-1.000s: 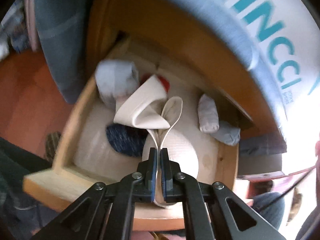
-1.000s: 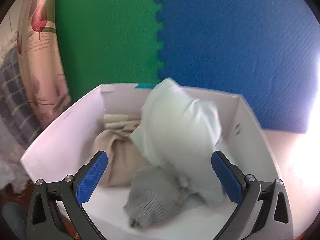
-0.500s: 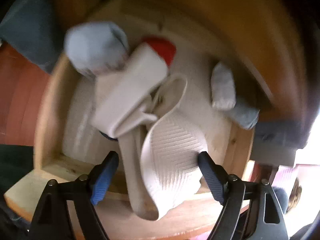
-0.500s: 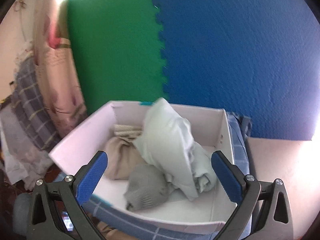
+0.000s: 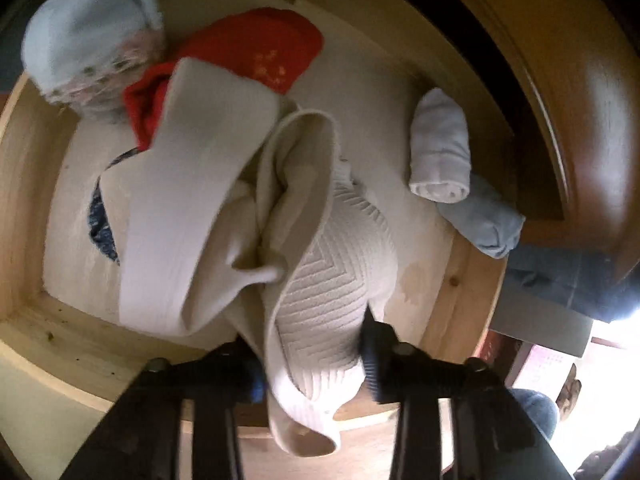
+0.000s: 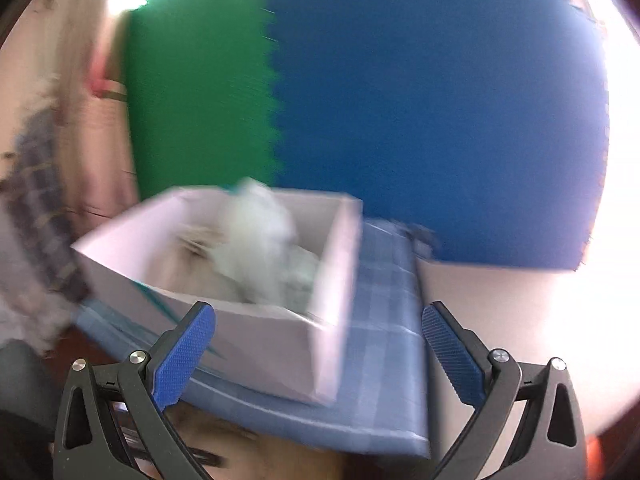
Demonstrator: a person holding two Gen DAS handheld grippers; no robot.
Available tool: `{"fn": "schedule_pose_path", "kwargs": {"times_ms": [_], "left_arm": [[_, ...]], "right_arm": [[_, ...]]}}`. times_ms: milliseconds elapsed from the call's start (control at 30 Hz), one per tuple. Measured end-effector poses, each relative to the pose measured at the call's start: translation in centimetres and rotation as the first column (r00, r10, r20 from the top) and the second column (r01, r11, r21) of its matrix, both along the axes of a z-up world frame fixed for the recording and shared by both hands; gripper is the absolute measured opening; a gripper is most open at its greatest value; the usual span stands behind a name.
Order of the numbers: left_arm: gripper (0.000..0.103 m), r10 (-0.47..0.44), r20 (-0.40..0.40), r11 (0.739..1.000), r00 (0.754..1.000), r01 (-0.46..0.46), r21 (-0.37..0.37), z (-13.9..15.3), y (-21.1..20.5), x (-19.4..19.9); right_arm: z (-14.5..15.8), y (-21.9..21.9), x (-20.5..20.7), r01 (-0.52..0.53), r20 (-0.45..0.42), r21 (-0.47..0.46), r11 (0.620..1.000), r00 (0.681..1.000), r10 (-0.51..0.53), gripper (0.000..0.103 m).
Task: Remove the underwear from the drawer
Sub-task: 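Withdraw the right tool from the box while the left gripper lifts the beige underwear, then carry beige underwear toward the box with left gripper while right tool returns to drawer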
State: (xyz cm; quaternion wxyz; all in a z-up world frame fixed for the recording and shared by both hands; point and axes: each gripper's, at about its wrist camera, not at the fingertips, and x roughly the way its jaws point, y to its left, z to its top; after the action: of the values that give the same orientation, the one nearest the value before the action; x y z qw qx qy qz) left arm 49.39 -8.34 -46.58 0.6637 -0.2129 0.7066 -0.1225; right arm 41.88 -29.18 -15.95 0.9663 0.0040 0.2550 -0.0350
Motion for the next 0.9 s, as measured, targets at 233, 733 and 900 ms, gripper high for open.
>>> {"fn": "schedule_pose_path", "kwargs": {"times_ms": [233, 733, 900], "left_arm": [[0.026, -0.020, 0.086, 1.000, 0.996, 0.020, 0.006, 1.5, 1.2, -0.4], [0.026, -0.067, 0.458, 0.988, 0.886, -0.004, 0.151, 14.3, 6.3, -5.1], [0.026, -0.123, 0.560, 0.976, 0.819, -0.001, 0.216, 19.6, 7.5, -7.5]], "right_arm": [[-2.2, -7.2, -3.4, 0.250, 0.120, 0.106, 0.962, 0.958, -0.262, 0.103], [-3.9, -8.7, -3.6, 0.260, 0.117, 0.132, 0.956, 0.954, -0.276, 0.103], [-4.2, -9.3, -4.0, 0.268, 0.103, 0.153, 0.951, 0.953, -0.285, 0.103]]}}
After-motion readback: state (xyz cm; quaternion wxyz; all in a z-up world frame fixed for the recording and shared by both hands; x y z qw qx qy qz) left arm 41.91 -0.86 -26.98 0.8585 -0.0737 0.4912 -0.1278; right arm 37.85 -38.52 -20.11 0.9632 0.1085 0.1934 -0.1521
